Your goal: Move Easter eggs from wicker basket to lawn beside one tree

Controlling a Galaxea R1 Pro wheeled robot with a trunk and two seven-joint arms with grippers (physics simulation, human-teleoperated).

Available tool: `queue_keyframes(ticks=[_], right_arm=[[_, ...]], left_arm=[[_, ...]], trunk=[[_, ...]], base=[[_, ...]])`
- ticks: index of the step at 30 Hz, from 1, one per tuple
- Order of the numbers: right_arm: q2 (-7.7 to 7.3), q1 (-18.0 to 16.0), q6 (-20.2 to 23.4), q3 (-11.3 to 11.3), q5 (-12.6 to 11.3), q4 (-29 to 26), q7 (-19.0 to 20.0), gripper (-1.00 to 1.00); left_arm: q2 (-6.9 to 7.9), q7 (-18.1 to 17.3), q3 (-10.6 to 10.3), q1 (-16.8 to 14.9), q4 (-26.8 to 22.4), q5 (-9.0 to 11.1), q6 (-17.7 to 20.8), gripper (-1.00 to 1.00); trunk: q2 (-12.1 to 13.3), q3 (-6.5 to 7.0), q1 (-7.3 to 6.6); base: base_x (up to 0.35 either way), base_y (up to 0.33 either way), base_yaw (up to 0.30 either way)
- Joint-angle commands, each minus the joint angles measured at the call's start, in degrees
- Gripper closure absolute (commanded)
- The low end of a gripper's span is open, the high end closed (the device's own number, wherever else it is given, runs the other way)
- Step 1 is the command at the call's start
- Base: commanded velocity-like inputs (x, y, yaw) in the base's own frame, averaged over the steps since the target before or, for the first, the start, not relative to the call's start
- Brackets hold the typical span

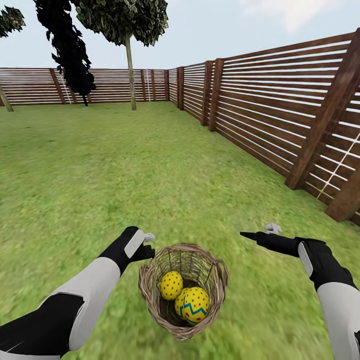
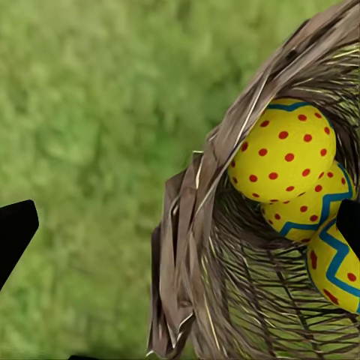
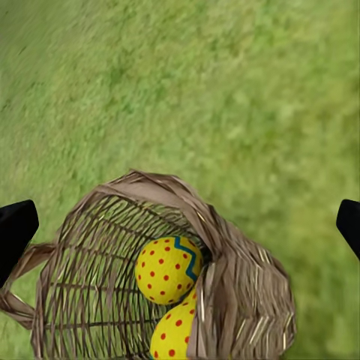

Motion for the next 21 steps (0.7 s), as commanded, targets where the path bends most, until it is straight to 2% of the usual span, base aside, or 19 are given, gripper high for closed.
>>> queue_keyframes(ticks=[1,21], right_arm=[[0.02,-0.04,0.42,-0.17,0.05,-0.03,0.23,-1.00],[0.00,-0.04,0.45,-0.26,0.05,-0.12,0.23,-1.00]], left_arm=[[0.04,0.48,-0.39,-0.02,-0.07,0.60,0.14,-1.00],[0.04,0.48,-0.39,-0.02,0.16,0.60,0.14,-1.00]], trunk=[[-0.44,-0.23,0.22],[-8.46,-3.82,4.61]], base=[[0.000,0.000,0.000],[0.000,0.000,0.000]])
